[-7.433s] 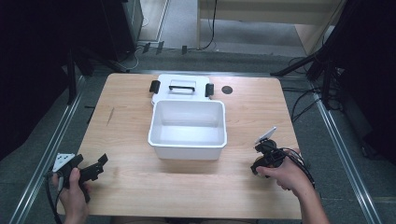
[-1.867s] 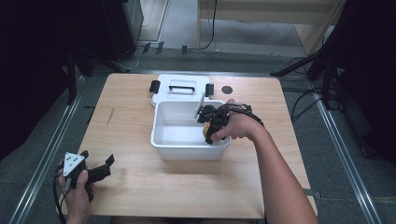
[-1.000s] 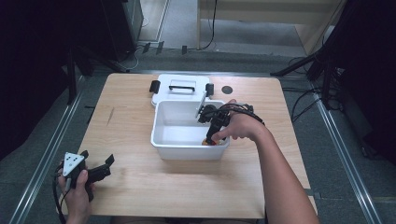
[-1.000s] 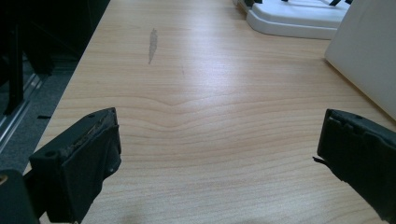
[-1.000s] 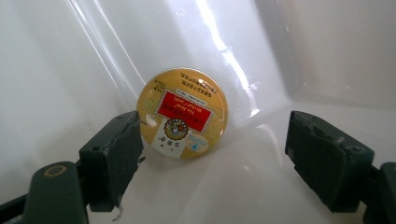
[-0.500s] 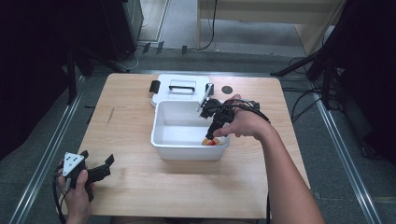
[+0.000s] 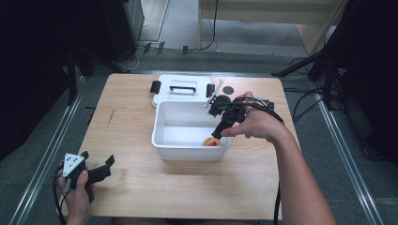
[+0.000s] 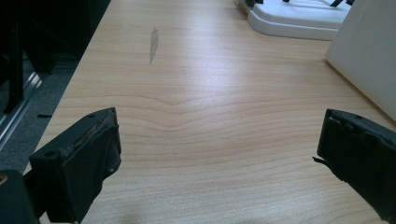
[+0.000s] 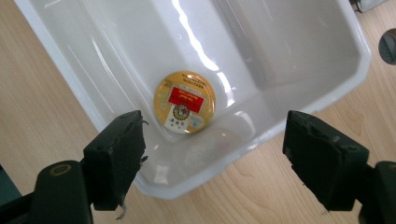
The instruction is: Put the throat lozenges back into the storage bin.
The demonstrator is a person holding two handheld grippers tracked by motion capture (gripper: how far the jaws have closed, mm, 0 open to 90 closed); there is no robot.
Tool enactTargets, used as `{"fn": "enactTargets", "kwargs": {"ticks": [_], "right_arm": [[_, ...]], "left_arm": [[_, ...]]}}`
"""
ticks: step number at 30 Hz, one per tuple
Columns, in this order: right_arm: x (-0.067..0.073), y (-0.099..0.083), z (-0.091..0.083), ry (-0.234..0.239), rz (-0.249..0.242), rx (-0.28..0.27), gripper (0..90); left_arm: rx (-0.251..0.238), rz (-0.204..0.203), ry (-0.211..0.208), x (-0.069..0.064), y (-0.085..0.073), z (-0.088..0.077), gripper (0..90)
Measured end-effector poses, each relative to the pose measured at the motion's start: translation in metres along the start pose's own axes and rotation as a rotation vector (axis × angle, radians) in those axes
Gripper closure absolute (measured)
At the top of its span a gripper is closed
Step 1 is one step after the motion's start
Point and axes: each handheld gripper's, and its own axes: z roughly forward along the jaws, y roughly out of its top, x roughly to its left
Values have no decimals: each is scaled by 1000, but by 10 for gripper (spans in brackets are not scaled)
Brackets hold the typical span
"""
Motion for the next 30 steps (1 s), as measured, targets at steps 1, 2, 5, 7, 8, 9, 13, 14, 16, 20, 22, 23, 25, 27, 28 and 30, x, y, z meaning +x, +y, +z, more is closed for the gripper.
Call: {"fn": "enactTargets", "kwargs": {"ticks": [1,2,5,7,8,9,13,14,16,20,22,23,25,27,28,30], "right_arm": [[-1,-2,-2,-2,7,0,216],[-1,-5,-4,-5,13,0,215],[-4,-13,-9,-16,28,-2,213],[-7,-20,-14,-22,40,-6,212],[-8,-23,-16,-24,46,-9,212],[-9,-26,-17,-25,53,-12,212],[-14,-41,-22,-36,76,-22,212],[-15,-44,-22,-38,85,-21,212],[-16,-52,-22,-41,97,-20,211],[-21,-68,-21,-52,113,-8,210],[-23,-77,-20,-55,130,-5,210],[-24,-81,-19,-55,136,-6,210],[-25,-89,-18,-54,148,-5,209],[-26,-97,-16,-51,164,-5,209],[-27,-101,-15,-51,170,-5,209],[-28,-109,-11,-49,182,-4,208]], "left_arm": [[1,0,0,0,0,0,0],[1,0,0,0,0,0,0],[2,0,0,0,0,0,0],[1,1,0,0,0,0,0],[1,1,0,0,0,0,0],[1,1,0,0,0,0,0],[1,2,0,0,0,0,0],[0,1,-1,0,0,0,0],[2,3,-1,0,0,0,0],[3,3,-1,0,0,0,0],[3,2,-1,0,0,0,0],[2,2,-1,0,0,0,0],[3,2,-1,0,0,0,0],[3,1,-1,0,0,0,0],[3,1,-1,0,0,0,0],[3,1,0,0,0,0,0]]}}
